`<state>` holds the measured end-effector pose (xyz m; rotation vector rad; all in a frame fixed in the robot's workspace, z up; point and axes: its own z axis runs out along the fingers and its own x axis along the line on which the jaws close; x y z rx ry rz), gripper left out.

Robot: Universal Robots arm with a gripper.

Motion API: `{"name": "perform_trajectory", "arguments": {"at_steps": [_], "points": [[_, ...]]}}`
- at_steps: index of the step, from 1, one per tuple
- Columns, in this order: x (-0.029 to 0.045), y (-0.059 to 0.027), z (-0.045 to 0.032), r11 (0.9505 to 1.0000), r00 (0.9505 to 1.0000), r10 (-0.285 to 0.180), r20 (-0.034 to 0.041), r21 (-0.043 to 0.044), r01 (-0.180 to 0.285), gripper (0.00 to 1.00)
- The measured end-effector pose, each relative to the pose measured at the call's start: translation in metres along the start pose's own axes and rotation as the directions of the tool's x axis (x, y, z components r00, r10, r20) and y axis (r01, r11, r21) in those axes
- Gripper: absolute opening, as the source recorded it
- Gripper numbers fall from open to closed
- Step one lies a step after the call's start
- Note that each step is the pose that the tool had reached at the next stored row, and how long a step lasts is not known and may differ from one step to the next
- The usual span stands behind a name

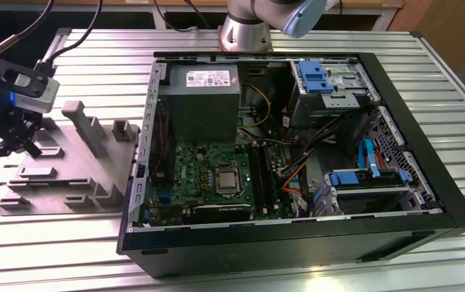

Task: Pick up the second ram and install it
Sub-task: 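Pick up the second ram and move it above second insertion slot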

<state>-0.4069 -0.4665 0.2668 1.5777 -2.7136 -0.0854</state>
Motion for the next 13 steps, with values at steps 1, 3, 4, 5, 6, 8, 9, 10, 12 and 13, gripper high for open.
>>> {"name": "perform_trajectory", "arguments": {"at_steps": [1, 3, 4, 5, 6, 8, 9, 10, 12, 13], "points": [[0.0, 0.0, 0.0006, 0.9998, 0.9998, -0.018, -0.0008, -0.0004, 0.018, 0.1], [0.0, -0.0001, 0.0016, 0.9985, 0.9985, -0.054, -0.0025, -0.0015, 0.054, 0.1], [0.0001, -0.0001, 0.0021, 0.9973, 0.9973, -0.073, -0.0034, -0.0021, 0.073, 0.1], [0.0, -0.0001, 0.0027, 0.9958, 0.9958, -0.091, -0.0042, -0.0025, 0.091, 0.1], [0.0001, -0.0002, 0.0032, 0.994, 0.994, -0.109, -0.005, -0.0032, 0.109, 0.1], [0.0001, -0.0002, 0.0043, 0.9895, 0.9894, -0.145, -0.0066, -0.0043, 0.145, 0.1], [0.0001, -0.0002, 0.0047, 0.9867, 0.9867, -0.163, -0.0075, -0.005, 0.162, 0.1], [0.0002, -0.0003, 0.0053, 0.9836, 0.9836, -0.18, -0.0082, -0.0055, 0.18, 0.1], [0.0002, -0.0003, 0.0064, 0.9763, 0.9762, -0.217, -0.0097, -0.0068, 0.216, 0.1], [0.0002, -0.0004, 0.0069, 0.9722, 0.9722, -0.234, -0.0104, -0.0074, 0.234, 0.1]]}}
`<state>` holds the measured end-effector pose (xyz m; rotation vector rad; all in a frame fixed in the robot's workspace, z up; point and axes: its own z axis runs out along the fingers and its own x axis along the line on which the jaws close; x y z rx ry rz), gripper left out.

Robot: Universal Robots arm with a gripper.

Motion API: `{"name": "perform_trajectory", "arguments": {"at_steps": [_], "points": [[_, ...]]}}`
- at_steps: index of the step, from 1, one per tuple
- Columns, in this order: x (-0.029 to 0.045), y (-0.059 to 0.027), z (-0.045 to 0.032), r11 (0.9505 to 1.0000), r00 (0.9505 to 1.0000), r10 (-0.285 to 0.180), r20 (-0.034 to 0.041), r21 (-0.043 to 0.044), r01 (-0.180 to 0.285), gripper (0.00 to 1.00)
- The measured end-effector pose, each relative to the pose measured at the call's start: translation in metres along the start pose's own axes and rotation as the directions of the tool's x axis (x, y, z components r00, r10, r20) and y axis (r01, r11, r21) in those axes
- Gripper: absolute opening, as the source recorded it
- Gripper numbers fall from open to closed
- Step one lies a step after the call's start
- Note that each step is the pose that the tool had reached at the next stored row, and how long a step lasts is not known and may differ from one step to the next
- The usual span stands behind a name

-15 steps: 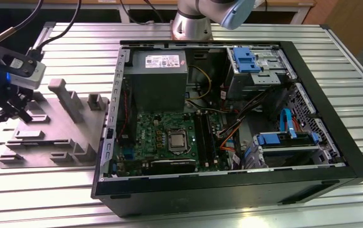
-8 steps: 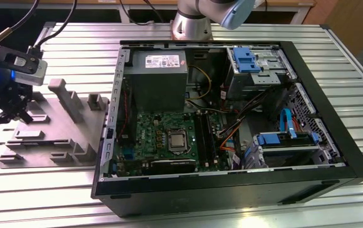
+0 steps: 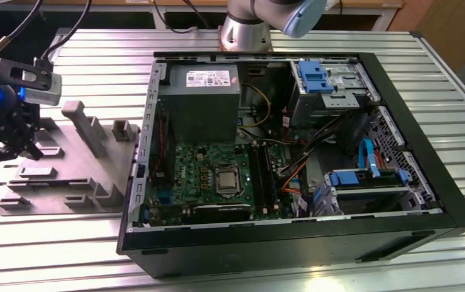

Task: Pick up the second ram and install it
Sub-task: 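Pick up the second ram and move it above second insertion slot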

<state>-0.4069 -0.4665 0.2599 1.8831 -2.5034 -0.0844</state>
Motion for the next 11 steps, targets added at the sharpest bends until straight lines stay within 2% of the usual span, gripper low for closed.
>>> {"name": "perform_trajectory", "arguments": {"at_steps": [3, 6, 9, 11], "points": [[0.0, 0.0, 0.0016, 0.9986, 0.9986, -0.054, -0.0025, -0.0015, 0.054, 0.1], [0.0001, -0.0001, 0.0032, 0.994, 0.994, -0.109, -0.0051, -0.0032, 0.109, 0.1], [0.0001, -0.0002, 0.0048, 0.9867, 0.9867, -0.163, -0.0074, -0.0049, 0.162, 0.1], [0.0001, -0.0002, 0.0059, 0.98, 0.98, -0.199, -0.009, -0.0061, 0.199, 0.1]]}}
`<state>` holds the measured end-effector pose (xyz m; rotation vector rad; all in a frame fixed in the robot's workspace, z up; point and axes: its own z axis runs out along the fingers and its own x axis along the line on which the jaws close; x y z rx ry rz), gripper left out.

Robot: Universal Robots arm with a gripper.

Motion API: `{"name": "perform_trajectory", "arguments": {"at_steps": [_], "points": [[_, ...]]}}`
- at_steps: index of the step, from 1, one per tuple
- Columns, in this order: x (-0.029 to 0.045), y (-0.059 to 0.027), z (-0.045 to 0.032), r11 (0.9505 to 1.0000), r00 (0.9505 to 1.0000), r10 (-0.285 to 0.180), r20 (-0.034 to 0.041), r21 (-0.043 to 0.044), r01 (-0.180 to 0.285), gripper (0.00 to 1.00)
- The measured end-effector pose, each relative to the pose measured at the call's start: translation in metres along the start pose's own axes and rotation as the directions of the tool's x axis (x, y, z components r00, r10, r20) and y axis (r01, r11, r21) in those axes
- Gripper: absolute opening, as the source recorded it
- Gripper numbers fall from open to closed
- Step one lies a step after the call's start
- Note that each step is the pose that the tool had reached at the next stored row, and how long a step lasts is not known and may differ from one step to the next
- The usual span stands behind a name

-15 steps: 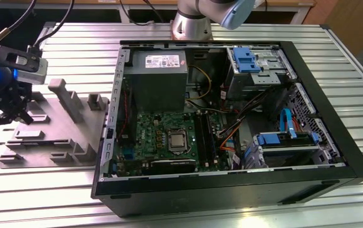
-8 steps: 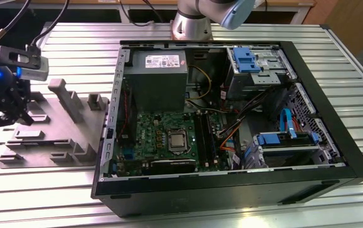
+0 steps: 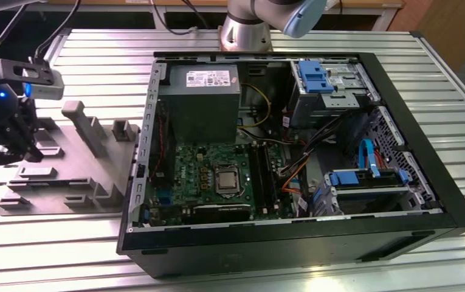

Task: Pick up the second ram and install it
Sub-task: 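Pick up the second ram and move it above second insertion slot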

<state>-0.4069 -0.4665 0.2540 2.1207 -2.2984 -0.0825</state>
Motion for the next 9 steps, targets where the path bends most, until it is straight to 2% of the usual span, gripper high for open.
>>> {"name": "perform_trajectory", "arguments": {"at_steps": [3, 9], "points": [[0.0, 0.0, 0.0008, 0.9992, 0.9992, -0.041, -0.002, -0.0013, 0.041, 0.1], [0.0001, 0.0002, 0.0012, 0.9992, 0.9992, -0.041, -0.0021, -0.001, 0.041, 0.1]]}}
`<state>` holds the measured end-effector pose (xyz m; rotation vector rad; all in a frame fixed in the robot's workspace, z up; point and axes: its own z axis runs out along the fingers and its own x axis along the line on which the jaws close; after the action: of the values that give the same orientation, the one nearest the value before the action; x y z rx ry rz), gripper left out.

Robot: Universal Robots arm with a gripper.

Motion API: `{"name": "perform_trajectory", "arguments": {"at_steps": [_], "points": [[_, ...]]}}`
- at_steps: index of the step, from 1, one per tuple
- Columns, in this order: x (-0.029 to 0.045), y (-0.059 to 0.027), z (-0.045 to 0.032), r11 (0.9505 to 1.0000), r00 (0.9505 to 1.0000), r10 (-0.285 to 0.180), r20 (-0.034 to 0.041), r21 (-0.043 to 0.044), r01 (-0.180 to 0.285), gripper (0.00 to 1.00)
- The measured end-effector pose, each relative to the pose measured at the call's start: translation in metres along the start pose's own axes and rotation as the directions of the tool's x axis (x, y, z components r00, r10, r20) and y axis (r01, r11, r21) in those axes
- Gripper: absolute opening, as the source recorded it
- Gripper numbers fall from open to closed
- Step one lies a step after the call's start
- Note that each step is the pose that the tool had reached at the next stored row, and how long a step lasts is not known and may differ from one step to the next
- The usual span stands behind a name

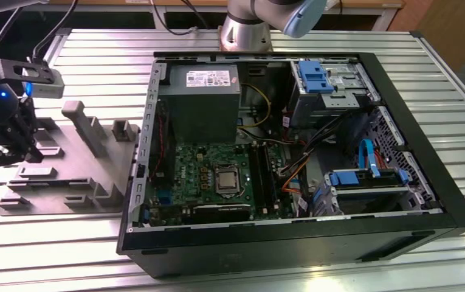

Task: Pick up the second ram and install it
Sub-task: 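Pick up the second ram and move it above second insertion slot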

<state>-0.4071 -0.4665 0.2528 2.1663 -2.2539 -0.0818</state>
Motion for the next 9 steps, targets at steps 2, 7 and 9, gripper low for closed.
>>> {"name": "perform_trajectory", "arguments": {"at_steps": [2, 7, 9], "points": [[0.0007, 0.0009, 0.0005, 1.0, 1.0, 0.0, -0.0004, 0.0, 0.0, 0.1], [0.0027, 0.0043, 0.0043, 1.0, 1.0, 0.0, -0.0005, -0.0001, 0.0, 0.1], [0.0034, 0.0049, 0.0074, 1.0, 1.0, 0.0, -0.0005, 0.0, 0.0, 0.1]]}}
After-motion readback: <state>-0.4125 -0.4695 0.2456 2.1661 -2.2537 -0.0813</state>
